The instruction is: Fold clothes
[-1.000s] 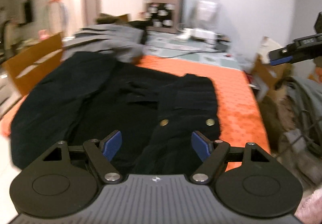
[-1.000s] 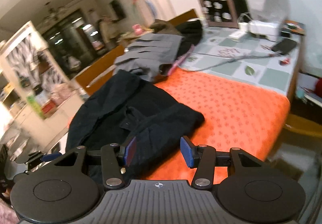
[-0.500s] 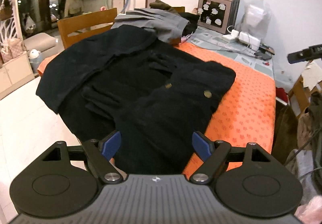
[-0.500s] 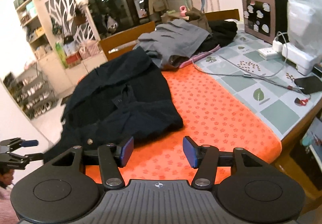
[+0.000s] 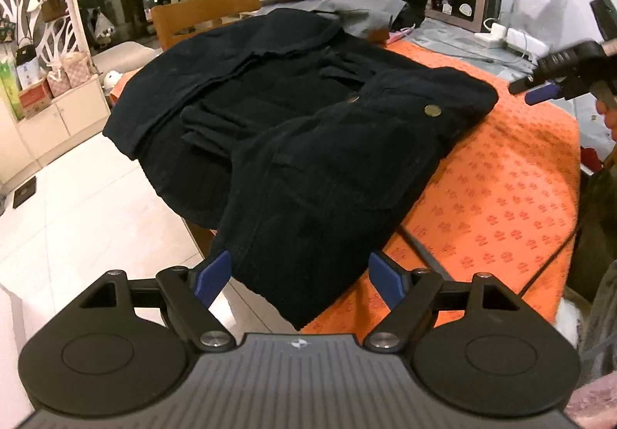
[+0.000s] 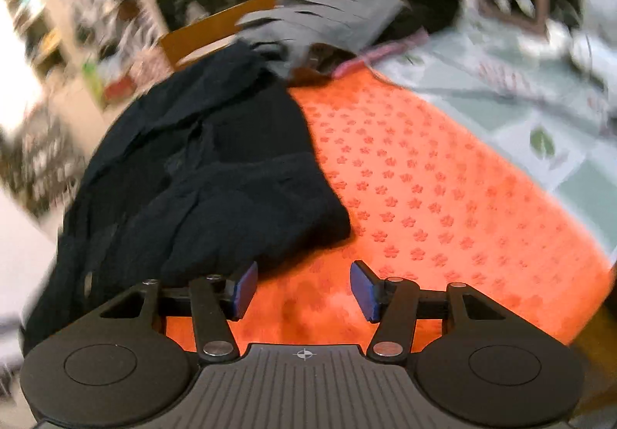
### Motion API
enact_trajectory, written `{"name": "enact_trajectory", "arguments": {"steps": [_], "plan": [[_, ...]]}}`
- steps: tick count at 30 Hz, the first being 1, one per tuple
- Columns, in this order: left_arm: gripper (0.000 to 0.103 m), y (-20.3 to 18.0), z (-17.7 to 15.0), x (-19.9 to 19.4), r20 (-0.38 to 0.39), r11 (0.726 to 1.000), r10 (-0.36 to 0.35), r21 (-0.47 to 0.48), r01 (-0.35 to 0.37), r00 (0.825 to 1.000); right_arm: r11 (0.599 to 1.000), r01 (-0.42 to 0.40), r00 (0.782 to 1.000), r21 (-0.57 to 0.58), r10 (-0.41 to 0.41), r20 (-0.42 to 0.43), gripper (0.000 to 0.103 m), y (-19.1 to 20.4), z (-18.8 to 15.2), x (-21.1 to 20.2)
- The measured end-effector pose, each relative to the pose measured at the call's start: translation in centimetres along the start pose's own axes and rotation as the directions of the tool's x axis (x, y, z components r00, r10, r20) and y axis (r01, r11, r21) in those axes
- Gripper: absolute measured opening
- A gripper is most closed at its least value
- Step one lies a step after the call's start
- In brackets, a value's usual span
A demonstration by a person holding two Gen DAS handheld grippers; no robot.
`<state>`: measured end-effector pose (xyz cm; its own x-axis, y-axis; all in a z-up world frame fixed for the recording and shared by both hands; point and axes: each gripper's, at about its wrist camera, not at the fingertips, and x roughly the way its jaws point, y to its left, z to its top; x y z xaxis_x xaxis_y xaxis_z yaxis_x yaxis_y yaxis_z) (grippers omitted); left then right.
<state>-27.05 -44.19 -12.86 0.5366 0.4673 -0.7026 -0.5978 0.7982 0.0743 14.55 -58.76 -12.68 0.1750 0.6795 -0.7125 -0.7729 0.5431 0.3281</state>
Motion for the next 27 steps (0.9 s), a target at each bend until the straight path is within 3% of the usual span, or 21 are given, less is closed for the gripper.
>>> {"name": "enact_trajectory", "arguments": {"steps": [4, 9, 11, 13, 15, 16, 20, 23, 27], "plan": [[0.082, -0.1, -0.4, 1.2, -0.011, 1.0, 0.0, 0.012, 0.0, 1.0, 0.958, -0.05, 0.999, 0.283, 0.046, 0.021, 0.049, -2.6, 0.3, 1.8], [0.076, 0.0, -0.6, 1.7, -0.009, 0.999, -0.011, 0.051, 0.011, 1.0, 0.88, -0.072, 0.997, 0.47, 0.066, 0.03, 0.048, -3.4, -0.2, 3.2], [0.068, 0.4, -0.5, 1.7, -0.006, 0.998, -0.02, 0.051, 0.02, 1.0, 0.85, -0.076, 0.997, 0.522, 0.069, 0.033, 0.048, -3.3, -0.6, 3.9], [0.058, 0.7, -0.1, 1.5, 0.003, 0.998, -0.027, 0.059, 0.027, 1.0, 0.826, -0.081, 0.997, 0.558, 0.073, 0.037, 0.041, -3.1, -0.9, 4.5], [0.046, 0.9, 0.5, 1.0, 0.013, 0.996, -0.044, 0.078, 0.043, 0.999, 0.794, -0.094, 0.995, 0.601, 0.085, 0.044, 0.011, -2.9, -1.0, 5.1], [0.032, 1.2, 0.9, 0.8, 0.01, 0.994, -0.07, 0.086, 0.069, 0.997, 0.773, -0.097, 0.995, 0.627, 0.083, 0.052, 0.01, -2.7, -1.1, 5.1], [0.021, 2.8, 3.0, -0.5, 0.007, 0.985, -0.151, 0.088, 0.15, 0.989, 0.723, -0.132, 0.989, 0.678, 0.053, 0.137, 0.007, -1.4, -0.4, 3.3], [0.018, 4.3, 5.0, -1.5, 0.016, 0.977, -0.194, 0.097, 0.192, 0.981, 0.714, -0.147, 0.983, 0.684, 0.028, 0.183, 0.006, 0.6, 1.2, 1.5], [0.016, 6.9, 8.1, -2.5, 0.04, 0.966, -0.241, 0.108, 0.236, 0.97, 0.742, -0.144, 0.974, 0.655, -0.012, 0.227, 0.006, 4.4, 4.9, -0.1]]}}
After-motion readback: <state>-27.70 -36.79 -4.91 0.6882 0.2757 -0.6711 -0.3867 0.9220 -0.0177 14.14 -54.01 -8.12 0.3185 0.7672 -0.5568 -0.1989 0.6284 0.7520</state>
